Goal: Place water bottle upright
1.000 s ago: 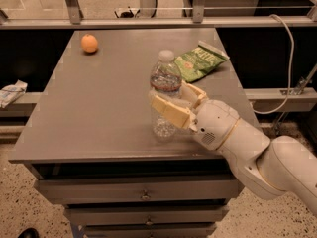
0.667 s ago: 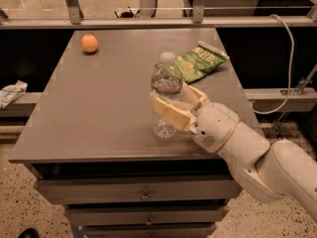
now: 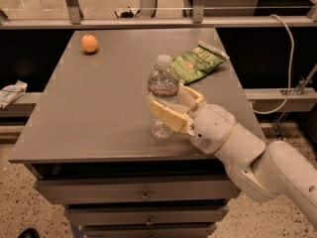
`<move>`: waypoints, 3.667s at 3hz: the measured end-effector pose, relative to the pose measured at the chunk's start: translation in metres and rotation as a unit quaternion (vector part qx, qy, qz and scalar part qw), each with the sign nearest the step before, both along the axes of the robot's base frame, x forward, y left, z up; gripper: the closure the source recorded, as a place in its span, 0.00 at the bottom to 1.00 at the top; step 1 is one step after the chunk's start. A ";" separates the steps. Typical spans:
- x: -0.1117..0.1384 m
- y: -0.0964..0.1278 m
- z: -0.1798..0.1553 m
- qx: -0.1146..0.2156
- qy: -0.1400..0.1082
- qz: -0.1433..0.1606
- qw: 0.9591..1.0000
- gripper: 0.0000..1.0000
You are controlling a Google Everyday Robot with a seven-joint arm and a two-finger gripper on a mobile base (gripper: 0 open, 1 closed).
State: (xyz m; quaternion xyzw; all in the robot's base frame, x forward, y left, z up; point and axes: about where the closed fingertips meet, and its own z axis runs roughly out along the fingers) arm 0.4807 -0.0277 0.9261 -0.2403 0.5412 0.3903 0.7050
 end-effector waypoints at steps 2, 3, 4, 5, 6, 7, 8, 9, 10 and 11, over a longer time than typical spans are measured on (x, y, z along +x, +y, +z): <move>0.001 0.005 -0.006 0.004 -0.006 0.008 1.000 0.82; 0.000 0.006 -0.008 0.005 -0.009 0.010 1.000 0.59; -0.001 0.007 -0.009 0.005 -0.011 0.011 1.000 0.28; -0.001 0.007 -0.009 0.005 -0.011 0.012 1.000 0.05; -0.002 0.007 -0.009 0.004 -0.011 0.011 1.000 0.00; -0.004 0.003 -0.007 -0.005 -0.007 0.013 1.000 0.00; -0.009 -0.012 0.006 -0.038 0.013 0.021 0.999 0.00; -0.004 -0.035 0.022 -0.089 0.039 0.033 0.995 0.00; 0.019 -0.076 0.045 -0.173 0.065 0.058 0.981 0.00; 0.032 -0.100 0.053 -0.215 0.067 0.088 0.970 0.00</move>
Offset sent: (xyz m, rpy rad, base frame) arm 0.0021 0.0041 -0.0103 0.0158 -0.0229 0.0182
